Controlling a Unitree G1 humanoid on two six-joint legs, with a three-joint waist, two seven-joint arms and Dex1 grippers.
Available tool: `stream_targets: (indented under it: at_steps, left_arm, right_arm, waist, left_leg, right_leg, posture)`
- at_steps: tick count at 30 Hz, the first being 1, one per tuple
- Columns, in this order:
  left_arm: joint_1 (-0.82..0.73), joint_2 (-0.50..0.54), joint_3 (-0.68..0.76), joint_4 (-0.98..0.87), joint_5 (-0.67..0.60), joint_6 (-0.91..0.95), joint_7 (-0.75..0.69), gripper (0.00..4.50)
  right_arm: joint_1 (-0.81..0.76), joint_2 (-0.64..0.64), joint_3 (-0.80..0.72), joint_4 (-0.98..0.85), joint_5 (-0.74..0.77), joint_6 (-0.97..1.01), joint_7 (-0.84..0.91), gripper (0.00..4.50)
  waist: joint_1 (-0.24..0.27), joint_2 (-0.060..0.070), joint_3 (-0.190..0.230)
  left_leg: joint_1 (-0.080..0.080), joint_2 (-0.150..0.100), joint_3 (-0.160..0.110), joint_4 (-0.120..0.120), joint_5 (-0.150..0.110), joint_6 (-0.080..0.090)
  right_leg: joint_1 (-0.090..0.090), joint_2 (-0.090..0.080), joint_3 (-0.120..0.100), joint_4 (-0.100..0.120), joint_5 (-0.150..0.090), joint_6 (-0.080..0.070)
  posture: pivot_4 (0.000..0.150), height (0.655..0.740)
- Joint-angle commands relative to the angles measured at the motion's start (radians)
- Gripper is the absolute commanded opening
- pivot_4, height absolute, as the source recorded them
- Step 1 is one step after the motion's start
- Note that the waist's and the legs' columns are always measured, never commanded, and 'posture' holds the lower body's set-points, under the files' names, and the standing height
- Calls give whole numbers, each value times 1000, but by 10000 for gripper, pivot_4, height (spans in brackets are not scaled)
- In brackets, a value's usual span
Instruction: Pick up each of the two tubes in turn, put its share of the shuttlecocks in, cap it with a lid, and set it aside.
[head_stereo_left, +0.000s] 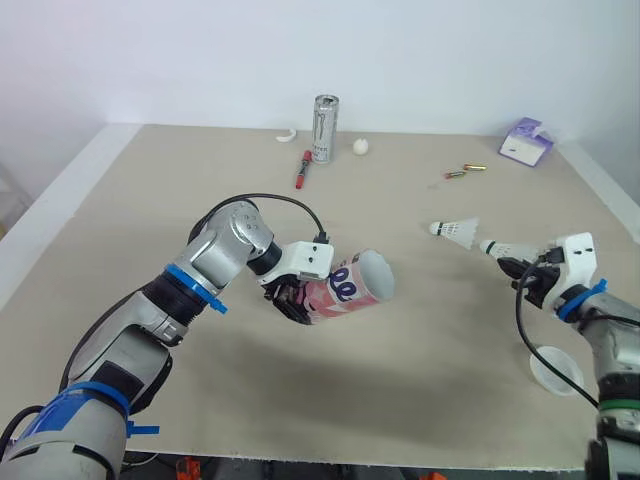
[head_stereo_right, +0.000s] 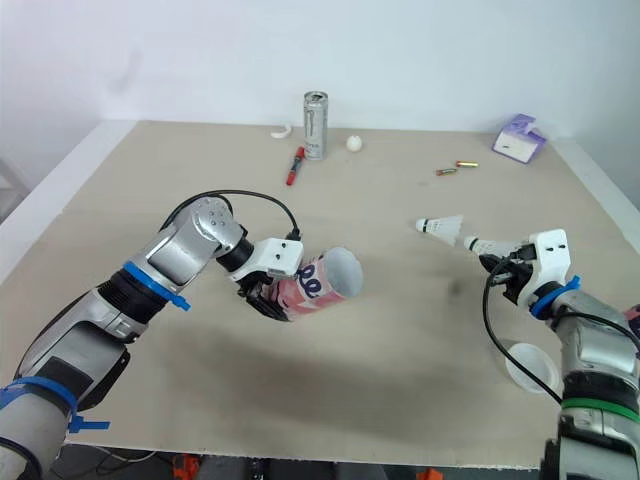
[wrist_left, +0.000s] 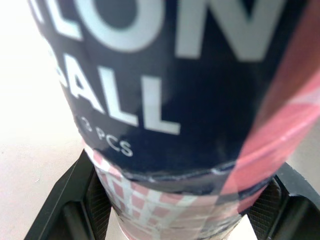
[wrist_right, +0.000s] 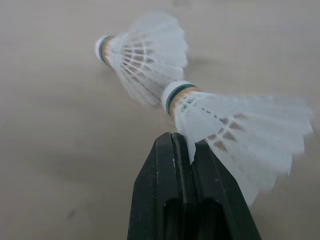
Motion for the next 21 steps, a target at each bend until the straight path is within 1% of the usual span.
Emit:
stream_targets:
  at_steps: [1,3,5,7,8,11,13,17,21]
  left_arm:
    - [10,18,-12,10,18,7,0,29735]
    - [9,17,-12,14,19,5,0,29735]
    - [5,15,-13,21,19,2,-1,29735]
    - [2,12,-14,28,20,-2,-1,29735]
    - [2,11,-15,30,21,-3,-1,29735]
    - [1,4,-17,31,20,-2,-2,29735]
    - [0,0,-16,32,20,-1,-1,29735]
    - [-5,-6,-13,40,20,-3,0,29735]
    - [-8,-7,-12,43,21,-2,0,29735]
  right_arm:
    - [37,-89,-99,-334,19,23,-26,572]
    - [70,-167,-126,-508,32,45,25,572]
    - [79,-264,-123,-699,113,69,151,572]
    - [80,-317,-106,-809,175,91,221,572]
    - [86,-338,-93,-843,183,89,245,572]
    - [105,-388,-37,-925,160,42,315,572]
    - [95,-400,1,-953,143,24,329,572]
    - [51,-387,74,-981,139,24,322,572]
    - [21,-360,165,-991,95,-7,316,572]
  waist:
    - [-1,1,0]
    - [-1,2,0]
    - [-1,4,0]
    - [-1,4,0]
    - [0,1,0]
    - [1,-3,0]
    - [6,-4,1]
    - [8,-4,1]
    - [8,-5,1]
  left_leg:
    - [0,0,0,0,0,0]
    - [1,0,0,0,0,0]
    - [1,0,0,0,0,0]
    - [2,1,0,0,0,0]
    - [3,2,-1,-1,0,0]
    - [3,3,-3,0,0,0]
    - [1,2,-2,1,0,0]
    - [1,1,0,1,0,0]
    - [0,1,-1,1,0,0]
  right_leg:
    - [0,0,0,0,0,1]
    - [0,1,1,0,-2,3]
    - [0,1,0,1,-2,2]
    - [0,2,1,0,-3,0]
    - [2,3,0,0,-4,-2]
    - [2,4,-1,0,-5,-4]
    - [1,3,0,0,-5,-4]
    - [0,1,1,0,-5,-3]
    - [0,1,1,0,-6,-3]
  posture:
    - [1500,7400]
    - [1500,7400]
    - [1500,7400]
    - [1500,7400]
    - [1500,7400]
    - [1500,7400]
    - [1500,7400]
    - [1500,7400]
    - [1500,7400]
